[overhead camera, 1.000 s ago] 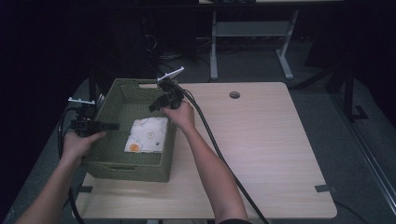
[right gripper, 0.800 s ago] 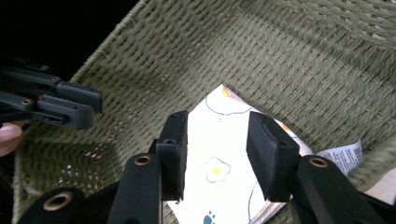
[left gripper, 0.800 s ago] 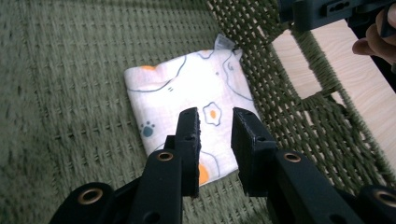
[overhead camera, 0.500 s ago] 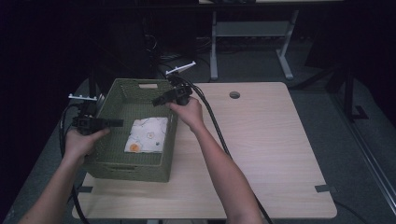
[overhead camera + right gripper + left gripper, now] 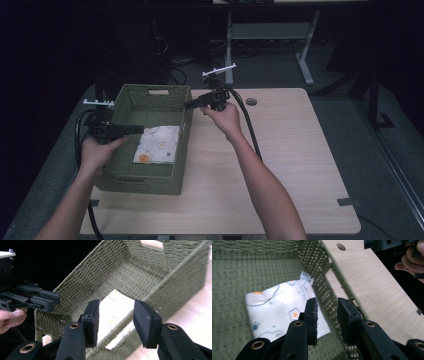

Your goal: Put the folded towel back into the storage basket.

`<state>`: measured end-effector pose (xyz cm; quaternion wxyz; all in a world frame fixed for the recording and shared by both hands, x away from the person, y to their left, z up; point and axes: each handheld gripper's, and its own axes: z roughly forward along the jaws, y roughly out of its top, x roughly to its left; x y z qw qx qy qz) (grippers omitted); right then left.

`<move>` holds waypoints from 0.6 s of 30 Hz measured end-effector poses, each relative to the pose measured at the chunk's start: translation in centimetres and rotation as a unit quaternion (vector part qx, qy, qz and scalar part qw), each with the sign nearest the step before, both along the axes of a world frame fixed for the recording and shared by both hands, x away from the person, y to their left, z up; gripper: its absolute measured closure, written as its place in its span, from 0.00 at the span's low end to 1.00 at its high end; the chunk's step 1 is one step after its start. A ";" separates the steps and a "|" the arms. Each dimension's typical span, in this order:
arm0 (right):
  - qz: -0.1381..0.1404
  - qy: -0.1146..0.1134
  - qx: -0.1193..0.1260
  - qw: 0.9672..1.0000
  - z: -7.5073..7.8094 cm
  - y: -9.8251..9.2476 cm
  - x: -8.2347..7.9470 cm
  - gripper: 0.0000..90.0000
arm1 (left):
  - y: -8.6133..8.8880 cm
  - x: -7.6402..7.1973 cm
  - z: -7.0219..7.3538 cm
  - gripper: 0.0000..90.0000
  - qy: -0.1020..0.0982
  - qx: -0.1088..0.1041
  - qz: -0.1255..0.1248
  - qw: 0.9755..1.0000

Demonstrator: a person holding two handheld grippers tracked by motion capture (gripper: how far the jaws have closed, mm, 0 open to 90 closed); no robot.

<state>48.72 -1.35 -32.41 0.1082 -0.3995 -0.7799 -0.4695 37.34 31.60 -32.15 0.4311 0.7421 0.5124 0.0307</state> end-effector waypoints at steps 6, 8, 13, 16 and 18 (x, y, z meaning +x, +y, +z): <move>-0.005 0.002 0.004 1.000 -0.3 -2.4 -0.3 0.61 | -2.4 -0.2 0.5 0.76 -0.002 0.005 -0.007 1.000; -0.007 0.003 0.007 1.000 -0.5 -3.2 -0.4 0.59 | -3.0 -0.3 0.6 0.75 -0.001 0.003 -0.010 1.000; -0.014 0.001 0.012 1.000 -0.7 -5.1 -0.7 0.59 | -4.7 -0.2 0.9 0.75 -0.002 0.006 -0.016 1.000; -0.019 0.003 0.016 1.000 -0.8 -6.3 -0.9 0.59 | -6.0 -0.2 1.1 0.74 -0.004 0.012 -0.022 1.000; -0.022 0.005 0.019 1.000 -0.9 -7.1 -1.0 0.59 | -6.6 -0.1 1.2 0.74 -0.004 0.013 -0.026 1.000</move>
